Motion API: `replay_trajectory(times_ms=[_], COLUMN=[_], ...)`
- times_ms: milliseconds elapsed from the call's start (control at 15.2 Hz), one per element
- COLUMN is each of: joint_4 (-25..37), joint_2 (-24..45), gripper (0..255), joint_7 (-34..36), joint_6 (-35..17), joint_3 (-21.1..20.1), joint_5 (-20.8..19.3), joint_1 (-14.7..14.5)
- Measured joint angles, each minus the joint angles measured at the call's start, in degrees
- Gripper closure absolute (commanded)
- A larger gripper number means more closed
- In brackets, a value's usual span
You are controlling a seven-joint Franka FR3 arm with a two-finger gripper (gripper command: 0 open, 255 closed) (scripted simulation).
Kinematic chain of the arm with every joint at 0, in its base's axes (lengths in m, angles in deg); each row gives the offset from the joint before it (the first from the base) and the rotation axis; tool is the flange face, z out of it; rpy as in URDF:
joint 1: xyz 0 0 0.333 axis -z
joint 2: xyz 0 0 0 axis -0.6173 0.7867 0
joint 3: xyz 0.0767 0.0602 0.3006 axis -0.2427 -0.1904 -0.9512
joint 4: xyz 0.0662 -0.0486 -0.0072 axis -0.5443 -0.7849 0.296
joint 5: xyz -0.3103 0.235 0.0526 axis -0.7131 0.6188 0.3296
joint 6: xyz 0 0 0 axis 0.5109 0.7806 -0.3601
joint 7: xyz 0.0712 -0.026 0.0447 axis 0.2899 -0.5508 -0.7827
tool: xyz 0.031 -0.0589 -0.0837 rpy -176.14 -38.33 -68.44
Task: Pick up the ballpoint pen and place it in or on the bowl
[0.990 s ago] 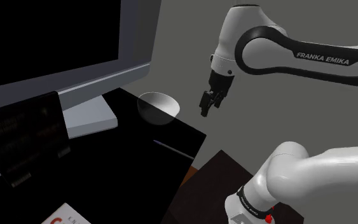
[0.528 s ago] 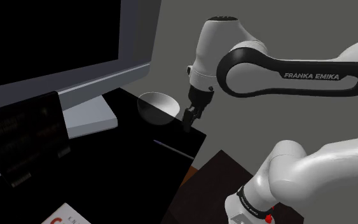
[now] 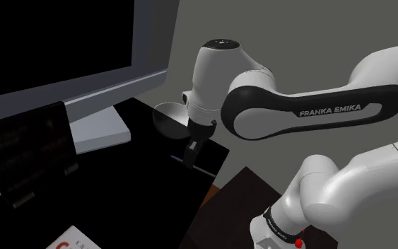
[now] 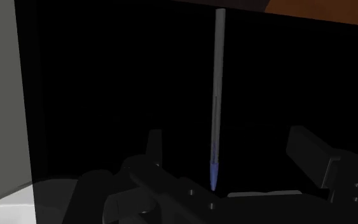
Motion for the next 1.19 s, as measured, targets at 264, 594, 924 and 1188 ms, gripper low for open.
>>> replay_trajectory(times_ms=[264, 594, 924, 1188], joint_4=[-2.44, -3.88, -3.92, -3.92], joint_2=[0.87, 1.53, 1.55, 1.55], gripper=[0, 0, 255, 255], joint_7=[0.17, 0.21, 0.19, 0.19], joint_6=[-3.32, -5.41, -5.48, -5.48], joint_3=[-0.44, -0.56, -0.54, -0.54], joint_5=[0.01, -0.1, -0.11, -0.11], joint_1=[-0.13, -0.03, -0.02, -0.02])
